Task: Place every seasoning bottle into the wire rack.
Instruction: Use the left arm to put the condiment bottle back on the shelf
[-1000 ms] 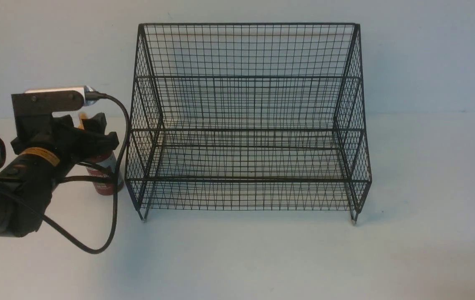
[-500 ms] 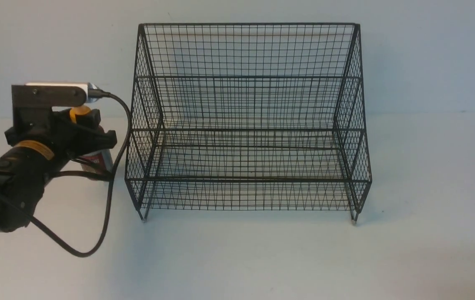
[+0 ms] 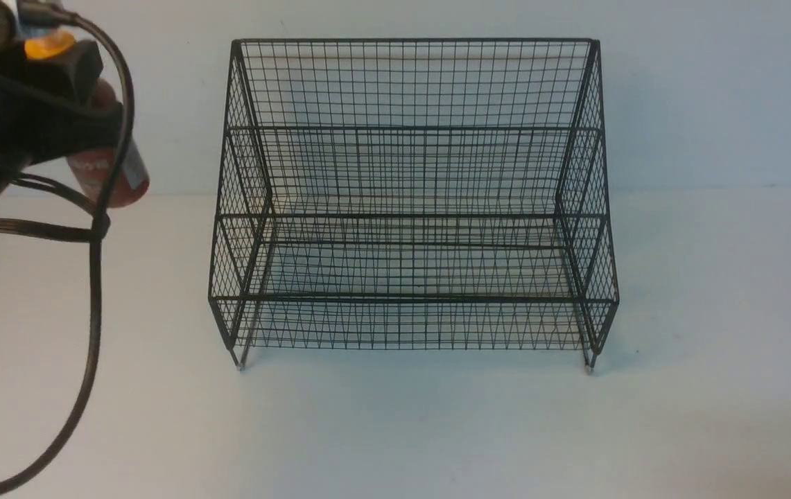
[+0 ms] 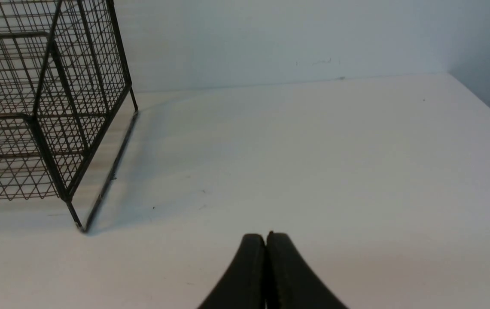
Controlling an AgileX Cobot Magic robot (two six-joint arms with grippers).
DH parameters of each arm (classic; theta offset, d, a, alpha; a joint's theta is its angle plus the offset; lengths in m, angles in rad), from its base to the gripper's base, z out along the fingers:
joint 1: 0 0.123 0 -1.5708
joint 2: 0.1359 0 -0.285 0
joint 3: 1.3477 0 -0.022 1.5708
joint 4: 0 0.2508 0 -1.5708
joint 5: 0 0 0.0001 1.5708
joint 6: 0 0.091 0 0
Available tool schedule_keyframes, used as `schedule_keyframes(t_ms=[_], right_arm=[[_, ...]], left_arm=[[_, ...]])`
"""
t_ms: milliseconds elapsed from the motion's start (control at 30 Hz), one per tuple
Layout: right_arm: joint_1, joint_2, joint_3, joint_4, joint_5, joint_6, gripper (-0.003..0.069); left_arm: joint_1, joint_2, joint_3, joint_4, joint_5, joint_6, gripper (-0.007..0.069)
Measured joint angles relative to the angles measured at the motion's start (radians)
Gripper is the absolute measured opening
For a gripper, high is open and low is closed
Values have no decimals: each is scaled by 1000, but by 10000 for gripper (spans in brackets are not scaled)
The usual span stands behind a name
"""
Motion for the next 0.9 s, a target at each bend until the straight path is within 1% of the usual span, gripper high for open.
schedule_keyframes(t_ms=[67,167,267,400,567,900], right_arm=[[0,0,0,0,0,0,-15],[0,0,0,0,0,0,-15],[0,0,0,0,0,0,-15],[0,0,0,0,0,0,-15],[0,0,0,0,0,0,-15],[0,0,0,0,0,0,-15]], left_arm=[[-60,-22,-5,0,2,-52,289],[-130,-1,-5,0,5,-91,289],[-183,52,-5,0,-3,-105,289],[-234,146,-5,-15,-54,-110,289],[-260,260,-5,-46,-86,-110,289],[-260,387,-5,-54,-107,-110,289]])
